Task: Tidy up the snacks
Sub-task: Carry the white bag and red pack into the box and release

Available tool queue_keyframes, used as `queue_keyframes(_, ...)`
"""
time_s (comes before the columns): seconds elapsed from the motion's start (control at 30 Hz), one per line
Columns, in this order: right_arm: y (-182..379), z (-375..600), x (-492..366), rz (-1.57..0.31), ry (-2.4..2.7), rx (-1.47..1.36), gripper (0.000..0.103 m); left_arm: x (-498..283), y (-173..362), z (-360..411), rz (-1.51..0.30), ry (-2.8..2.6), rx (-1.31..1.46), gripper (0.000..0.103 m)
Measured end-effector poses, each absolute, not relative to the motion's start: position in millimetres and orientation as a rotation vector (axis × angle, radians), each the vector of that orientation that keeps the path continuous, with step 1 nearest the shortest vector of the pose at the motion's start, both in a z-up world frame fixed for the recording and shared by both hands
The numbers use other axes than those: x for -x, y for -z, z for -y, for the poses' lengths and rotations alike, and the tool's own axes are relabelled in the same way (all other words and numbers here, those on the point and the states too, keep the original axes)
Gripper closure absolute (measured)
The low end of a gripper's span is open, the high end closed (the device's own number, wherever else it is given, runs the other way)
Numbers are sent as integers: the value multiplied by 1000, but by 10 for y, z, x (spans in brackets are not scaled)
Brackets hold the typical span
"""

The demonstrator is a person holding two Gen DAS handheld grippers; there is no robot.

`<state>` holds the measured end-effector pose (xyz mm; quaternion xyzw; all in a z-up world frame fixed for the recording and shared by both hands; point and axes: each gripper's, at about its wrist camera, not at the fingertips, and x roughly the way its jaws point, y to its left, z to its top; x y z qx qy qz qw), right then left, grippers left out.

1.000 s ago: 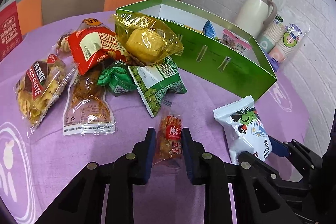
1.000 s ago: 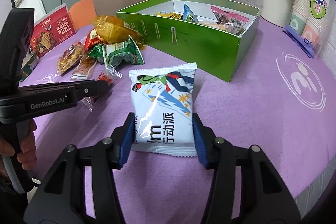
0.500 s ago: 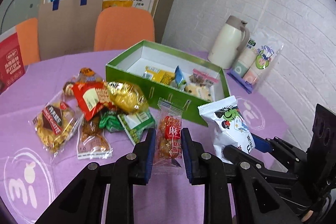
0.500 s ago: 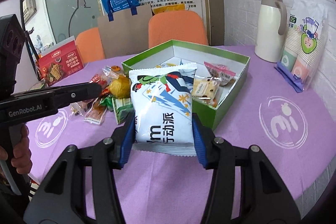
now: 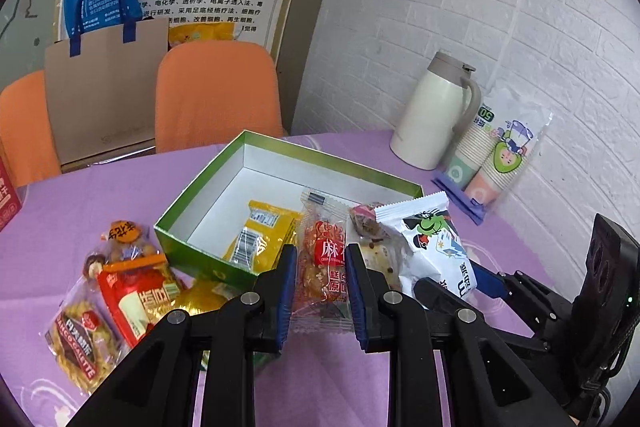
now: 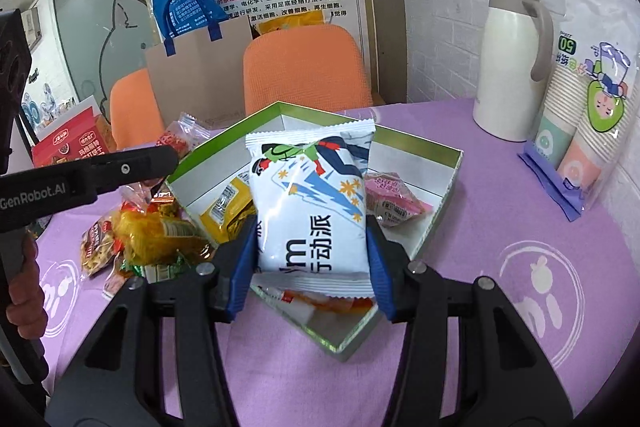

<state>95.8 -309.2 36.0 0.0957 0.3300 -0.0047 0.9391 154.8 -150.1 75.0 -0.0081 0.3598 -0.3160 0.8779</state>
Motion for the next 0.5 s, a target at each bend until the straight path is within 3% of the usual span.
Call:
queue_keyframes(0.37,-125,2981,-1986,-871,-67,-115,48,-2322,-417,1698,-862,550,43,79)
queue_keyframes(0.4,-122,2979,-1997,-874,-82,-104,44,-2355,-392,1709,-867,545,43,79)
queue_keyframes(0.47,-148,2971,-1930,-846,-85,-72,13,-2397,-358,1707,-868,533,46,78)
queue_keyframes(0.5,-169,2974,-1856,-816,-73,-58,12,-2406,-353,1682,-864,530,54,76)
